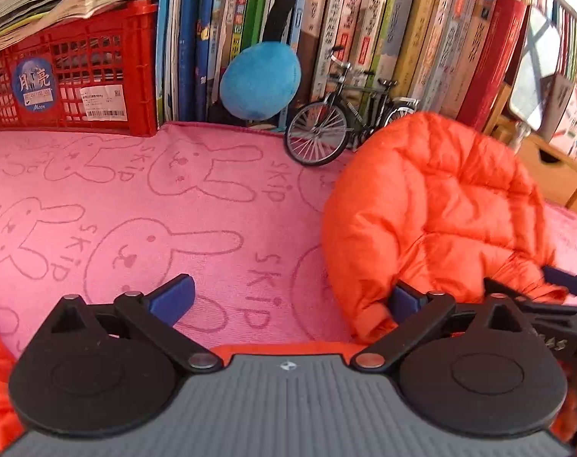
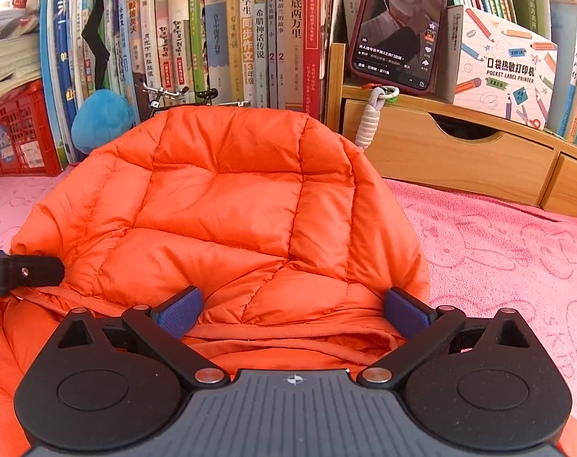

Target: Fold clothes

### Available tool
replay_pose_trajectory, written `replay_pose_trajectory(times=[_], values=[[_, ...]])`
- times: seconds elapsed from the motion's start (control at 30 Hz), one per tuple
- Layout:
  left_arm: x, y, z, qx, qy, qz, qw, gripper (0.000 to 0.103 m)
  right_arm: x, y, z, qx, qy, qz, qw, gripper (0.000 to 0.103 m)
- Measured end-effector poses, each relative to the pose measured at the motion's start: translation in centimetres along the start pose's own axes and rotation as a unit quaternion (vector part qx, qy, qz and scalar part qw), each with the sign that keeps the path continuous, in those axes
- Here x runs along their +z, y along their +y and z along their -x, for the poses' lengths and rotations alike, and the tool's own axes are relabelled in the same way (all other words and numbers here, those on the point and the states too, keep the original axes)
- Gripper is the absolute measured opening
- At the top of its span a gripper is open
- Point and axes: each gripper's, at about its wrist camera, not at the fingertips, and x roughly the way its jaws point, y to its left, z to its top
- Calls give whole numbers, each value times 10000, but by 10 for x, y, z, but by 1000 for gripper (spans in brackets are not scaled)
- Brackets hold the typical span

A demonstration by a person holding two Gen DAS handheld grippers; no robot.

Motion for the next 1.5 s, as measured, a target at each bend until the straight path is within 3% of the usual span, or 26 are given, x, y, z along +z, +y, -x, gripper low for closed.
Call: replay_pose_trajectory(times=[0.07, 0.1, 0.13, 0.17, 0.23, 0.27, 0.4, 0.5, 0.63, 0.8, 1.0, 1.1, 1.17, 1.23, 1.33, 1.5], values=[[5, -17, 26, -287, -615, -529, 9963, 93, 0, -7, 8, 203, -157, -97, 9996, 94], [8, -27, 38, -364, -927, -842, 9915, 100, 1, -15, 16, 441, -316, -169, 9984, 90], [12, -40, 45, -266, -1226, -1246, 9842, 103, 3, -24, 24, 650, -471, -273, 9964, 78], [16, -52, 46, -145, -1434, -1529, 9777, 102, 6, -33, 31, 769, -597, -441, 9943, 60], [24, -72, 34, 30, -1629, -1836, 9694, 102, 19, -44, 41, 881, -758, -650, 9911, 43], [27, -79, 24, 37, -1625, -1844, 9693, 97, 28, -46, 43, 904, -851, -650, 9901, 40], [34, -93, -23, 138, -1404, -1502, 9785, 62, 58, -36, 27, 554, -939, -212, 9938, 40], [33, -90, -56, 272, -1049, -1210, 9867, 54, 64, -35, -3, 383, -689, -89, 9969, 40], [20, -83, -79, 474, -802, -1353, 9864, 54, 50, -38, -34, 67, -355, 135, 9993, 39], [17, -76, -92, 488, -492, -1295, 9892, 61, 37, -45, -40, 80, -273, 33, 9996, 40], [16, -71, -94, 499, -435, -1232, 9902, 66, 37, -41, -44, 12, -174, 154, 9997, 40], [15, -77, -92, 623, -455, -1478, 9860, 67, 40, -38, -46, -76, -149, 288, 9994, 43], [12, -82, -78, 737, -557, -1878, 9778, 65, 39, -33, -39, -253, -253, 550, 9978, 46], [8, -81, -53, 780, -797, -1939, 9747, 64, 35, -31, -19, -417, -521, 854, 9941, 50], [-2, -77, -21, 725, -949, -1936, 9738, 65, 23, -3, 16, -283, -857, 1016, 9907, 59], [-29, -77, -14, 1072, -881, -2286, 9636, 71, 3, 16, 36, -175, -671, 1203, 9903, 60]])
